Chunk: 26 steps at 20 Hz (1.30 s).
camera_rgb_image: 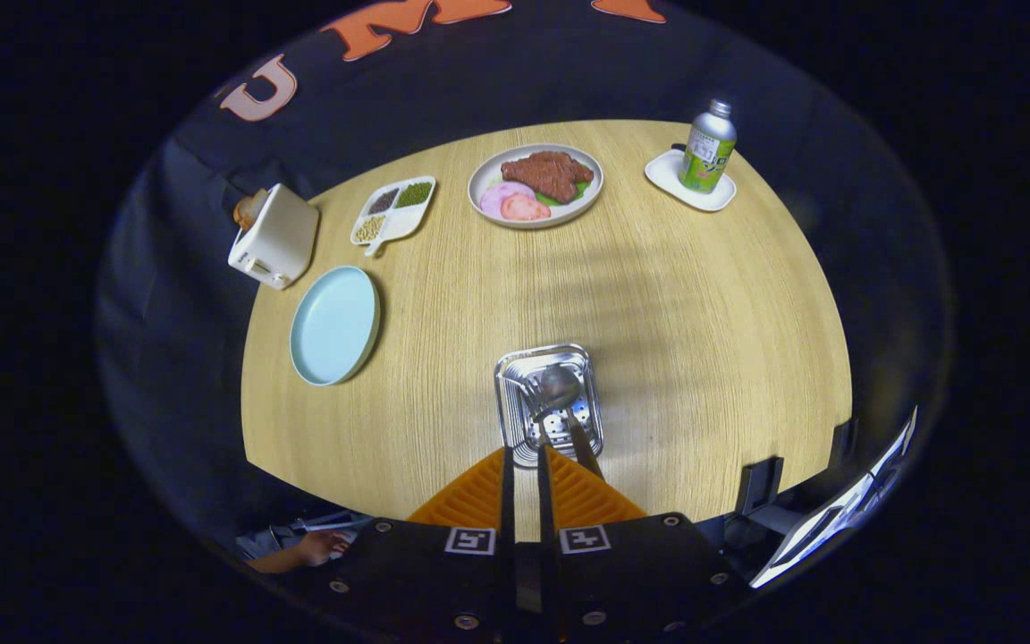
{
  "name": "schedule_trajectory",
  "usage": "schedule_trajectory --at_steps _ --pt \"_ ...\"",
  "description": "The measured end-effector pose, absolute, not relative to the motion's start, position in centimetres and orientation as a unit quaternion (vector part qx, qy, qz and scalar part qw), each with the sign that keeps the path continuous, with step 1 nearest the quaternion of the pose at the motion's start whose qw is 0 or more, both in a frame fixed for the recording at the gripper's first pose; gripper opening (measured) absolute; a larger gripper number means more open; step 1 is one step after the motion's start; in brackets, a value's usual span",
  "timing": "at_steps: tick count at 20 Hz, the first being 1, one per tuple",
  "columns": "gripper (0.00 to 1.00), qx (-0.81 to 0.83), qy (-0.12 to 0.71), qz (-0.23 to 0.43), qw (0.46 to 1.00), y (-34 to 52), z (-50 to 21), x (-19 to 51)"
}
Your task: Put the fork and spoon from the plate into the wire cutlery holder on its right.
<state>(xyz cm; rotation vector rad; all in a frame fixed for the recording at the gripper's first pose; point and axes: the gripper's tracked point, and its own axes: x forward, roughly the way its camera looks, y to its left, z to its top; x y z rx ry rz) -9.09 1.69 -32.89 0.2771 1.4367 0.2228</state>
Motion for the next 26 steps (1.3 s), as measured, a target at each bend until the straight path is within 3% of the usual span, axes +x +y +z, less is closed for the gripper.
schedule_trajectory --at_steps 2,6,11,18,26 --pt "0.2 0.139 0.62 0.101 0.765 1.5 -31.4 -7.2" --pt "0.46 0.137 0.545 0.091 0.822 0.4 -27.9 -3.4" --pt "0.69 0.112 0.402 0.076 0.906 -1.3 -21.7 2.2" --pt "0.73 0.1 0.235 0.066 0.965 -2.3 -13.1 6.1" --pt "0.86 0.02 0.068 0.052 0.996 -2.9 -4.3 7.7"
